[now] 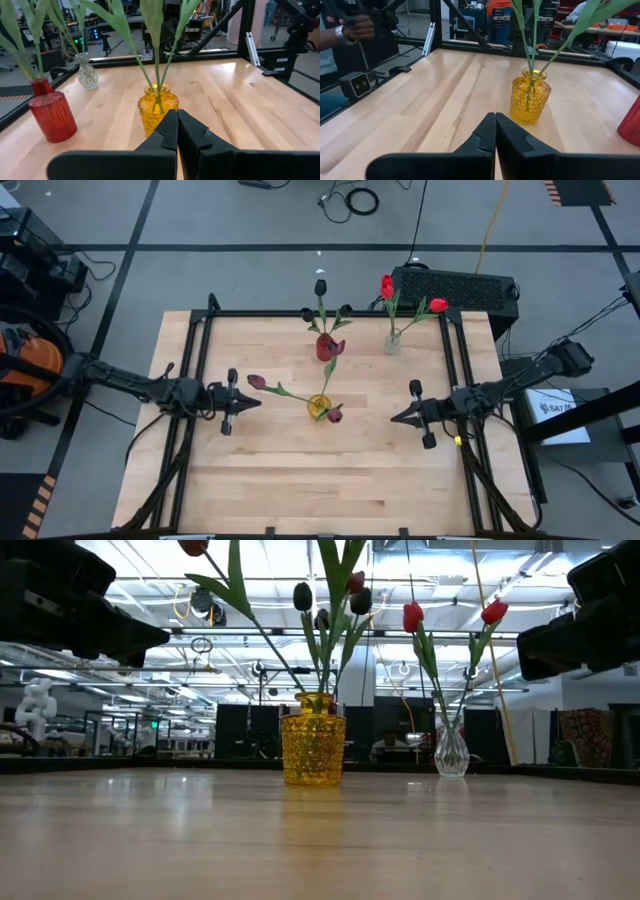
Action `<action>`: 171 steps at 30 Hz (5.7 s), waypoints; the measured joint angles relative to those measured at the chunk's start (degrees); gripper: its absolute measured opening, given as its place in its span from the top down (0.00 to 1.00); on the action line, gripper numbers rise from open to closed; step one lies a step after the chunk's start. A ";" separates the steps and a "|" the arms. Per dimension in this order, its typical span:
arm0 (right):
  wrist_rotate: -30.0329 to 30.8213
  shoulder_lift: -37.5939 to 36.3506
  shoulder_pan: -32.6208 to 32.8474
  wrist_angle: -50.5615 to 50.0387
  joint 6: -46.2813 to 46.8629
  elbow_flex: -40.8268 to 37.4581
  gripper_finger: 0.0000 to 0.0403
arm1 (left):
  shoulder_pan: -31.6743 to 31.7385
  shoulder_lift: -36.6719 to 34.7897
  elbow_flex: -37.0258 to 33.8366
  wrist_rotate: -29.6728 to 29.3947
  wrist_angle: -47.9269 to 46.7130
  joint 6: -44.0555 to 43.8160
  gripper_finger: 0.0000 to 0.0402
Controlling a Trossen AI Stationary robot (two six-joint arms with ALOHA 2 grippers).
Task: Sort flowers into vase by color
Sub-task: Return to Home Position
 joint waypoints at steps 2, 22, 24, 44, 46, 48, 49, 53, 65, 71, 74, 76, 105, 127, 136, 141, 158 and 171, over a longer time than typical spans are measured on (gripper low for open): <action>-0.96 -0.01 -0.47 0.10 0.47 0.01 1.00 | 0.40 0.00 -0.01 0.25 0.14 0.01 1.00; -2.39 -12.07 -0.64 -7.59 -0.32 0.06 1.00 | 5.22 -1.51 -0.05 2.43 0.71 1.57 1.00; -2.46 -13.90 -0.63 -9.15 -0.93 0.06 1.00 | 5.50 -1.51 -0.05 2.43 0.71 1.57 1.00; -5.34 -21.99 -5.60 -16.11 -2.85 0.08 1.00 | 5.47 -1.51 -0.09 2.68 2.43 3.08 1.00; -7.74 -22.17 -7.71 -16.17 -3.35 0.08 1.00 | 5.47 -1.51 -0.10 2.79 2.86 3.30 1.00; -9.51 -22.23 -10.10 -16.12 -3.78 0.08 1.00 | 5.47 -1.51 -0.11 2.86 3.27 3.55 1.00; -10.24 -22.21 -11.29 -16.17 -3.83 0.08 1.00 | 5.47 -1.51 -0.11 2.86 3.54 3.60 1.00; -14.07 -22.21 -15.51 -16.18 -2.46 0.08 1.00 | 5.47 -1.51 -0.11 2.93 3.38 3.59 1.00; -9.99 -23.94 -16.57 -16.58 -0.85 0.08 1.00 | 5.47 -1.51 -0.16 2.62 1.65 3.17 1.00; -12.94 -29.98 -17.27 -19.52 -2.31 0.08 1.00 | 5.47 -1.51 -0.16 2.55 1.78 3.15 1.00; -12.56 -33.26 -18.73 -22.57 -2.54 0.10 1.00 | 5.47 -1.51 -0.16 2.51 1.78 3.13 1.00; -12.43 -33.17 -19.71 -23.82 -2.31 0.15 1.00 | 5.47 -1.51 -0.16 2.44 1.85 3.13 1.00; -11.07 -32.64 -21.34 -23.87 -3.68 0.15 1.00 | 13.66 -2.51 -0.16 10.03 1.74 2.87 1.00; -11.05 -32.64 -21.34 -23.85 -3.68 0.12 1.00 | 15.37 -20.08 -0.16 9.84 -18.74 1.55 1.00; -11.03 -32.62 -21.32 -23.83 -3.66 0.10 1.00 | 15.30 -26.38 -0.16 10.05 -20.34 1.52 1.00; -11.01 -32.64 -21.32 -23.79 -3.66 0.08 1.00 | 15.30 -26.25 -0.16 9.94 -20.36 1.49 1.00; -11.03 -32.62 -21.32 -23.81 -3.66 0.08 1.00 | 9.60 -26.21 -0.16 10.29 -20.47 -0.02 1.00; -11.03 -32.62 -21.33 -23.81 -3.66 0.08 1.00 | 9.29 -26.21 -0.16 10.08 -20.43 0.09 0.94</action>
